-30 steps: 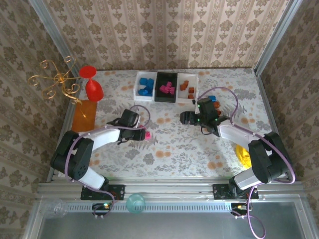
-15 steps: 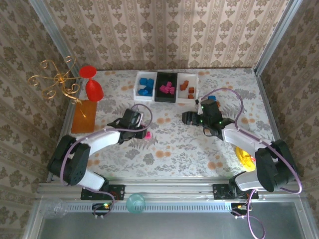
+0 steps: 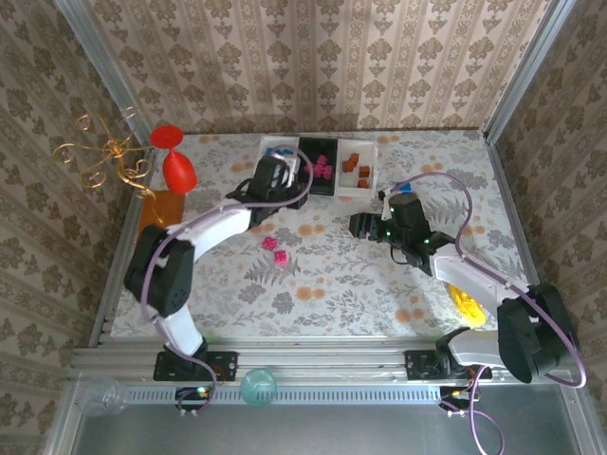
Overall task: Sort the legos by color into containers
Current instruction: Place the lego in the container.
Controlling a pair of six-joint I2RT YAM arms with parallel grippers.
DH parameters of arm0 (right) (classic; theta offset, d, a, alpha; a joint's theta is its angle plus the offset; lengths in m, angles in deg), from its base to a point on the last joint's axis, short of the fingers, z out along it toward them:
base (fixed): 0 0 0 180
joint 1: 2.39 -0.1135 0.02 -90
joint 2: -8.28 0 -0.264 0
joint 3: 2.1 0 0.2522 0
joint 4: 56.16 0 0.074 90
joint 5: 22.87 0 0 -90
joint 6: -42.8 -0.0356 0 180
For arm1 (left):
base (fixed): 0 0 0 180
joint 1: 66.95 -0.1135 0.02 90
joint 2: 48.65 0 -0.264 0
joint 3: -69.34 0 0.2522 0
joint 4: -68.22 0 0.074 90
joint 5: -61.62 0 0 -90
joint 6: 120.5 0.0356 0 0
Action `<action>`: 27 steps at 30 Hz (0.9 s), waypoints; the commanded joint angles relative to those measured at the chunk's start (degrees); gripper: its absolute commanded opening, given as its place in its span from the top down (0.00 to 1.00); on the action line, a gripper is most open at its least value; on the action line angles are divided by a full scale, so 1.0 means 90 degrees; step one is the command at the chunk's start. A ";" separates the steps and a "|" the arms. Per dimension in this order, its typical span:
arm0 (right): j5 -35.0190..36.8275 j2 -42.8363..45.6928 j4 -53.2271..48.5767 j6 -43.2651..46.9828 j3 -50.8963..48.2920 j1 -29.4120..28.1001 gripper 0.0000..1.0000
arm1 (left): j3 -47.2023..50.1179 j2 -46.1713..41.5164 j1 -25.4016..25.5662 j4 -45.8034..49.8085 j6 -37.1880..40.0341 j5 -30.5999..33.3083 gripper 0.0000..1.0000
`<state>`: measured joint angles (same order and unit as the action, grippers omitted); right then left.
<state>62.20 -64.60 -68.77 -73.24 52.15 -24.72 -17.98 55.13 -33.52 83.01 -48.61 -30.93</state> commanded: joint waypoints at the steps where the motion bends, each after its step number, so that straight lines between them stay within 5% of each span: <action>1: -0.0004 0.0334 0.0006 -0.0181 -0.0150 0.0030 0.18 | -0.1133 0.0933 -0.0061 0.0144 0.0246 0.0048 0.61; 8: 0.0128 0.0921 -0.0251 -0.0185 -0.0406 0.0030 0.17 | -0.3627 0.2669 -0.0208 0.1354 0.0449 0.0101 0.52; 13: 0.0094 0.1005 -0.0300 -0.0182 -0.0453 0.0030 0.17 | -0.3781 0.2413 -0.0267 0.1558 0.0498 -0.0111 0.37; 18: 0.0046 0.0819 -0.0100 -0.0212 -0.0541 -0.0038 0.17 | -0.1797 0.0870 -0.0157 0.0814 0.0411 -0.0434 0.33; 27: -0.0086 0.0349 0.0378 0.0406 -0.0414 -0.0584 0.17 | 0.2266 -0.1786 -0.0356 0.0393 0.0394 0.0077 0.29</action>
<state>62.22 -59.88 -68.27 -72.52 47.75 -28.26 -4.21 40.93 -35.29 86.14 -45.20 -32.24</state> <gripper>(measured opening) 0.834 0.703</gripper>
